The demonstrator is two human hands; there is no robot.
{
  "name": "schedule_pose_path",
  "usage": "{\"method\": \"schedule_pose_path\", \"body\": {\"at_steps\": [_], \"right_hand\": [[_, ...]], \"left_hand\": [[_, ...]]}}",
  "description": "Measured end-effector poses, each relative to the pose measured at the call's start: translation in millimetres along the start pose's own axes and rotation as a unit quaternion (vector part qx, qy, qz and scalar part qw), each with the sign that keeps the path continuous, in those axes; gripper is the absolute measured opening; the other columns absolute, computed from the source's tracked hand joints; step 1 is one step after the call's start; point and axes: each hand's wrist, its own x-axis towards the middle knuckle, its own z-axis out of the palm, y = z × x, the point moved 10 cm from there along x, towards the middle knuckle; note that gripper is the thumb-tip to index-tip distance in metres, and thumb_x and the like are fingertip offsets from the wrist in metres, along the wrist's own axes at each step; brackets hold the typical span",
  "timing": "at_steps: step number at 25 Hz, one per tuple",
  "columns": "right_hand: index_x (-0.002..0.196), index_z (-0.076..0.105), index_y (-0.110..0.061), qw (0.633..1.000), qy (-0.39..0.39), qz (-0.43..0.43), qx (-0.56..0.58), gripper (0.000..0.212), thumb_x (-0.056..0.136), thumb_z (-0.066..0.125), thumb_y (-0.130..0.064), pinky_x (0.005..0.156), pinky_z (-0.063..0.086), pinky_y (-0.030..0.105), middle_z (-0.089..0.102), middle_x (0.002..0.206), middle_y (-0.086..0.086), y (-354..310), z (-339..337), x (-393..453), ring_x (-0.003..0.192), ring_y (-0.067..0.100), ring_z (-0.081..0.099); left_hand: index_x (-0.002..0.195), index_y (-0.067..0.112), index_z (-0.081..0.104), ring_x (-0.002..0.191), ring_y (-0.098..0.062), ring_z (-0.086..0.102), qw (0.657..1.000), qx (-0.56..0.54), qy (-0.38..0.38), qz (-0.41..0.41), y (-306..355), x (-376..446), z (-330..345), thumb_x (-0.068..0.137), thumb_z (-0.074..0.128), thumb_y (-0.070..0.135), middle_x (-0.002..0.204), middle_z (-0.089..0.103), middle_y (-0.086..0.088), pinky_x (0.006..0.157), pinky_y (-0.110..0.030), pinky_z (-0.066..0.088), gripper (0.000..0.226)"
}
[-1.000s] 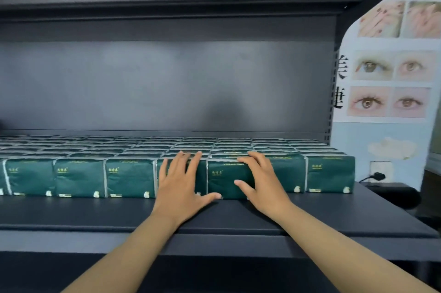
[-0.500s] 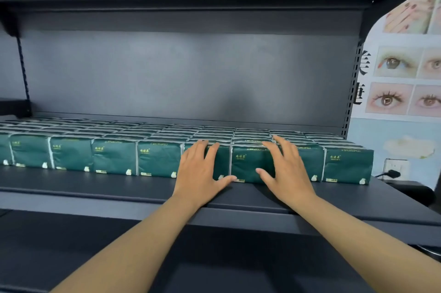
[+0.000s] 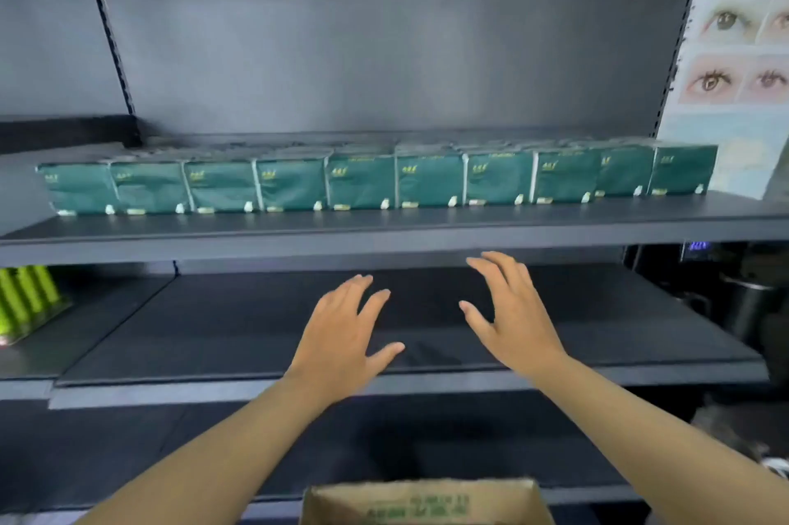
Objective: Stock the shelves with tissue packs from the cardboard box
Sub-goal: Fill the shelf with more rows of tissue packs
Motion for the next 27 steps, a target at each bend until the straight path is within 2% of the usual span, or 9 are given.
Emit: {"method": "schedule_pose_path", "body": {"at_steps": [5,10,13,16,18,20,21,24,27], "right_hand": [[0.136,0.042,-0.017,0.996,-0.080,0.036,0.007,0.052,0.088,0.060,-0.029,0.103,0.038,0.036,0.037,0.140,0.000,-53.1,88.9,-59.5,0.127,0.018,0.034],[0.136,0.041,-0.018,0.985,-0.164,0.057,0.022,0.050,0.091,0.056,-0.032,0.104,0.036,0.034,0.037,0.139,0.001,-52.0,188.9,-124.9,0.127,0.018,0.032],[0.136,0.042,-0.017,0.971,-0.224,0.078,0.042,0.050,0.090,0.057,-0.030,0.106,0.035,0.036,0.038,0.139,0.002,-37.9,253.5,-180.9,0.129,0.018,0.032],[0.135,0.043,-0.019,0.952,-0.277,0.108,0.078,0.050,0.090,0.057,-0.035,0.109,0.030,0.035,0.038,0.139,-0.001,-21.6,320.4,-235.7,0.131,0.015,0.029],[0.134,0.043,-0.023,0.942,-0.297,0.129,0.092,0.050,0.089,0.056,-0.042,0.111,0.026,0.035,0.037,0.139,-0.006,-12.5,357.3,-265.5,0.133,0.013,0.026],[0.134,0.042,-0.027,0.934,-0.313,0.144,0.095,0.050,0.088,0.057,-0.044,0.115,0.014,0.029,0.035,0.138,-0.011,-6.5,390.8,-289.8,0.134,0.010,0.023],[0.134,0.043,-0.027,0.929,-0.323,0.148,0.101,0.050,0.088,0.058,-0.043,0.115,0.011,0.025,0.035,0.137,-0.012,-5.8,405.1,-299.1,0.134,0.009,0.023],[0.132,0.048,-0.022,0.920,-0.342,0.145,0.122,0.050,0.087,0.063,-0.038,0.111,0.027,0.033,0.043,0.136,-0.003,-6.3,446.8,-317.3,0.131,0.015,0.031],[0.126,0.054,-0.018,0.922,-0.343,0.128,0.124,0.049,0.081,0.071,-0.030,0.104,0.037,0.040,0.050,0.128,0.006,-4.5,479.8,-326.7,0.123,0.024,0.043]], "left_hand": [[0.130,0.015,0.055,0.125,-0.029,0.049,0.989,-0.049,-0.134,-0.044,-44.9,-101.9,80.4,0.079,0.059,0.062,0.135,0.051,-0.013,0.098,-0.041,0.043,0.069],[0.146,0.019,0.031,0.141,-0.024,0.023,0.962,-0.110,-0.228,-0.104,-65.9,-188.3,174.4,0.089,0.048,0.058,0.153,0.025,-0.008,0.112,-0.037,0.024,0.071],[0.143,0.021,0.037,0.138,-0.027,0.031,0.932,-0.123,-0.307,-0.149,-66.0,-255.3,232.6,0.086,0.051,0.060,0.150,0.032,-0.008,0.108,-0.040,0.032,0.070],[0.124,0.021,0.061,0.120,-0.034,0.054,0.910,-0.103,-0.375,-0.145,-66.4,-299.6,289.3,0.075,0.050,0.068,0.133,0.054,-0.015,0.088,-0.046,0.049,0.069],[0.129,0.026,0.056,0.129,-0.034,0.045,0.906,-0.097,-0.381,-0.156,-76.0,-308.4,313.3,0.078,0.037,0.073,0.142,0.045,-0.015,0.095,-0.047,0.045,0.073],[0.144,0.031,0.034,0.144,-0.030,0.018,0.908,-0.105,-0.375,-0.157,-81.3,-316.1,336.2,0.080,0.028,0.078,0.156,0.019,-0.011,0.111,-0.046,0.027,0.080],[0.146,0.033,0.027,0.145,-0.029,0.012,0.914,-0.117,-0.355,-0.159,-82.5,-320.7,344.4,0.078,0.019,0.081,0.158,0.013,-0.008,0.113,-0.044,0.021,0.084],[0.147,0.036,0.022,0.146,-0.026,0.009,0.918,-0.158,-0.318,-0.174,-84.0,-335.1,361.0,0.075,-0.005,0.083,0.158,0.012,-0.005,0.110,-0.038,0.010,0.090],[0.146,0.038,0.017,0.146,-0.020,0.003,0.906,-0.211,-0.312,-0.192,-82.0,-345.4,371.8,0.077,-0.003,0.080,0.158,0.009,-0.001,0.109,-0.034,0.003,0.083]]}}
